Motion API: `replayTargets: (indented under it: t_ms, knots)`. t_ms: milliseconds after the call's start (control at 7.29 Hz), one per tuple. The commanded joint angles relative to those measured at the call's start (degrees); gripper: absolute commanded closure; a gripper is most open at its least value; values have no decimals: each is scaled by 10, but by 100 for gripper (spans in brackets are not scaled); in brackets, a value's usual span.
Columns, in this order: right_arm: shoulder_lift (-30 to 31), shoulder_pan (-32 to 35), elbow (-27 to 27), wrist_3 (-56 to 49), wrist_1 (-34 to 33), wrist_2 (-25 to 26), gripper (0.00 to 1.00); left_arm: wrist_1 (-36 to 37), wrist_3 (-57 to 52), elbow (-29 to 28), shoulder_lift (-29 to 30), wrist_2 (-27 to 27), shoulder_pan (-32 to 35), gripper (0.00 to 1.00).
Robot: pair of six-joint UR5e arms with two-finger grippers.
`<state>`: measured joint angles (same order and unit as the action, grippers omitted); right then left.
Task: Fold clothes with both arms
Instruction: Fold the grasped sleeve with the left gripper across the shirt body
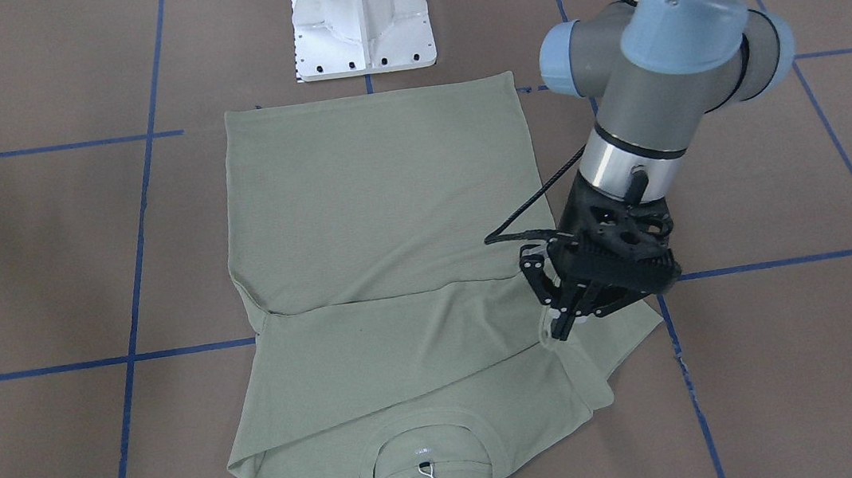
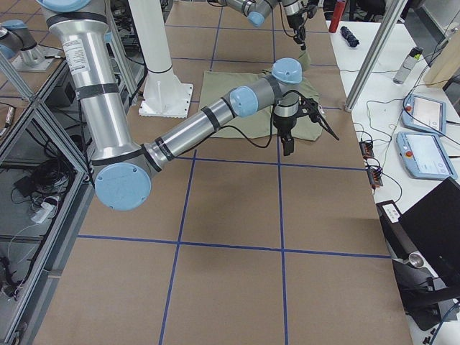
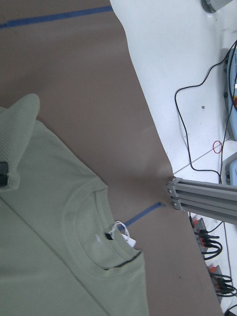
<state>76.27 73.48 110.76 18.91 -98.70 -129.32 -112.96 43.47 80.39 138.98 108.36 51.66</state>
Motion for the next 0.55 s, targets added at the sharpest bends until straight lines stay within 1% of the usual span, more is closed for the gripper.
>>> replayTargets:
  t_ms: [0, 137, 274, 412]
  knots:
    - [-1, 1, 0, 14, 0, 0, 0, -9, 63, -95, 103, -74, -68, 100]
    - [0, 3, 0, 14, 0, 0, 0, -10, 61, -95, 111, -84, -96, 100]
    - [1, 6, 0, 14, 0, 0, 0, -10, 66, -98, 134, -110, -134, 100]
    - [1, 7, 1, 14, 0, 0, 0, -11, 98, -121, 162, -155, -171, 100]
